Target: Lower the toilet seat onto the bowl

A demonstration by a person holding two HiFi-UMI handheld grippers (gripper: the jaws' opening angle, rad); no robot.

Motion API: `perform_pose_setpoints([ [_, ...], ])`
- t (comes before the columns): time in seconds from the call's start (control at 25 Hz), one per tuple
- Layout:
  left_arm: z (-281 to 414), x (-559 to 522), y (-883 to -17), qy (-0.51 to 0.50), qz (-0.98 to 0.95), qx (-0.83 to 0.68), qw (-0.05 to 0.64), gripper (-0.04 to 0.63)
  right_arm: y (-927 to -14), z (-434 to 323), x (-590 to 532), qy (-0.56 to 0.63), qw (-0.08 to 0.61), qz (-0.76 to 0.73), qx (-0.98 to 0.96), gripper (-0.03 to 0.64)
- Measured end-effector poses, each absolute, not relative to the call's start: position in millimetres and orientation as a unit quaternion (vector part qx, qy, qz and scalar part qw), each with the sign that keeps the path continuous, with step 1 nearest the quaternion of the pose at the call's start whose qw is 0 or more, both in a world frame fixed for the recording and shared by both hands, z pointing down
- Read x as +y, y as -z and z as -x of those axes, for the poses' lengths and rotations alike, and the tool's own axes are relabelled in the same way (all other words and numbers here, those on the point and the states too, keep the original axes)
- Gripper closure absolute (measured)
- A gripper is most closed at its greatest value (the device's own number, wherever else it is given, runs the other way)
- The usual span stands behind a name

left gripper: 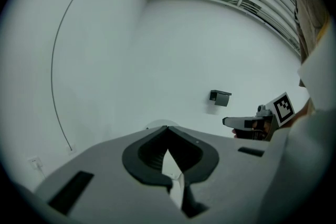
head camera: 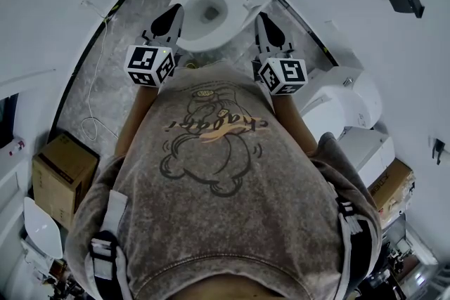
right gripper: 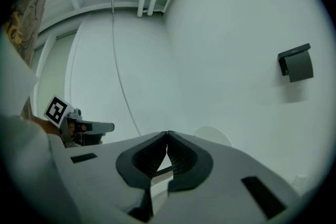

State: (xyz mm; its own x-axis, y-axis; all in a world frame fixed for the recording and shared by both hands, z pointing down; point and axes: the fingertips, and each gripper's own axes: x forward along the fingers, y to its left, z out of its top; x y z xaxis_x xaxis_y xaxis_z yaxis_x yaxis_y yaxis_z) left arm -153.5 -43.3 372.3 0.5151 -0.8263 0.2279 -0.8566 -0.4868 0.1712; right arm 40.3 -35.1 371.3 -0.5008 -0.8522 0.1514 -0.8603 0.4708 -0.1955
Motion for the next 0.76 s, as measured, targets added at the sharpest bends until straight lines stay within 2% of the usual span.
perform_pose_setpoints([
  [0.76, 162.7, -45.3, -373.9, -0.065, -0.856, -0.495, 0.136, 0.586, -370.2, -39.9, -40.0, -0.117, 0.016, -0.499, -0.859, 0.589],
])
